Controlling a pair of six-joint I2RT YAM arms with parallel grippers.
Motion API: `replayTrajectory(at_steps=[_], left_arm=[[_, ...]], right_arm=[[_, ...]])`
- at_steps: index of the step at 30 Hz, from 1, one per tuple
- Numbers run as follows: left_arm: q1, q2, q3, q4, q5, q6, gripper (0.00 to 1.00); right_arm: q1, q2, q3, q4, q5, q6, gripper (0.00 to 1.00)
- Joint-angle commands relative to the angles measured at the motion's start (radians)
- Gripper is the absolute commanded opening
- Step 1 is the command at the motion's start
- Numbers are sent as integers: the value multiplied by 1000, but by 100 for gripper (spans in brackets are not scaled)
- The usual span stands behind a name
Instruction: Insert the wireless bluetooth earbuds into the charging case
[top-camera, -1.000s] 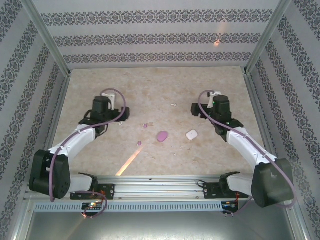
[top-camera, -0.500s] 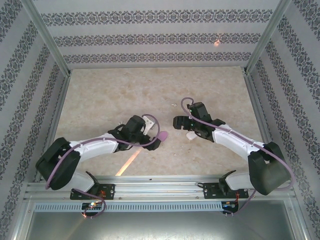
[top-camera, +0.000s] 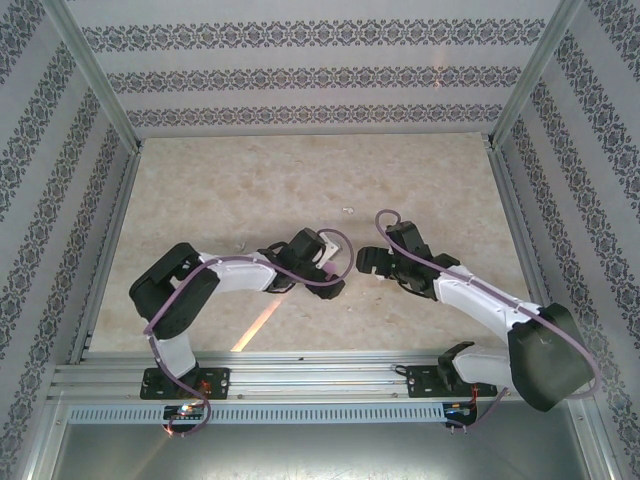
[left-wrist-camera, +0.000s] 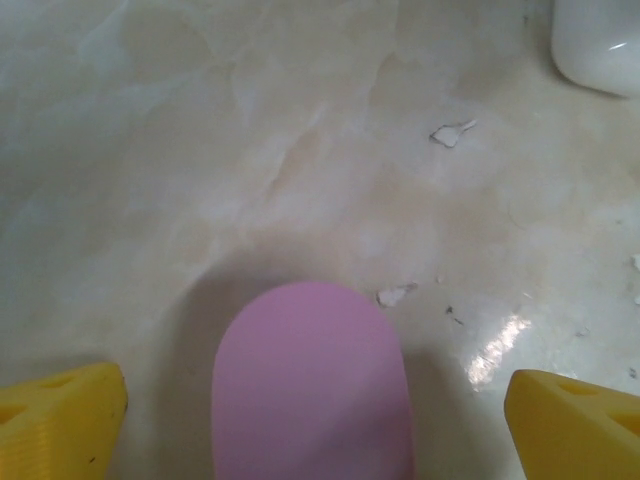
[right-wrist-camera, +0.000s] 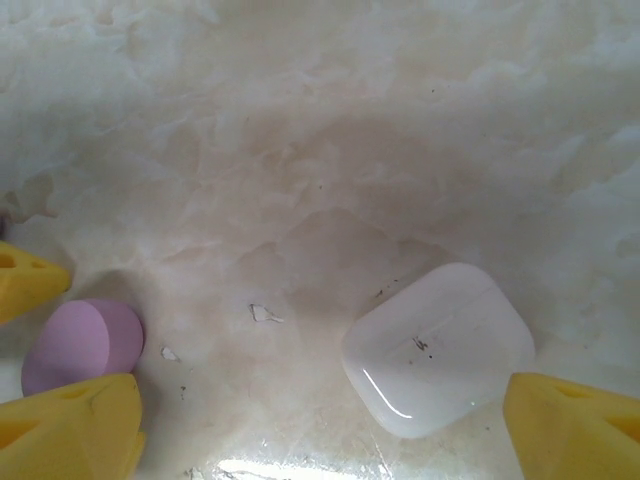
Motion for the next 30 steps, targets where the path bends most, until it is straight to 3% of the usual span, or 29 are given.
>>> replayTrajectory(at_steps=[1, 7, 14, 19, 30], left_arm=[[-8, 48, 21, -9, 10, 39, 91], [-8, 62, 26, -45, 22, 49, 71], [-7, -40, -41, 3, 49, 117, 41], [-7, -94, -47, 11, 128, 167, 33], [-7, -292, -96, 58, 273, 256, 31]], right_arm=[[-12, -42, -18, -48, 32, 29, 94], [-29, -102, -35, -51, 23, 53, 93], [-55, -83, 27, -60, -174, 36, 89], [-60, -78, 39, -40, -293, 94, 88], [-100, -121, 6, 64, -589, 238, 86]])
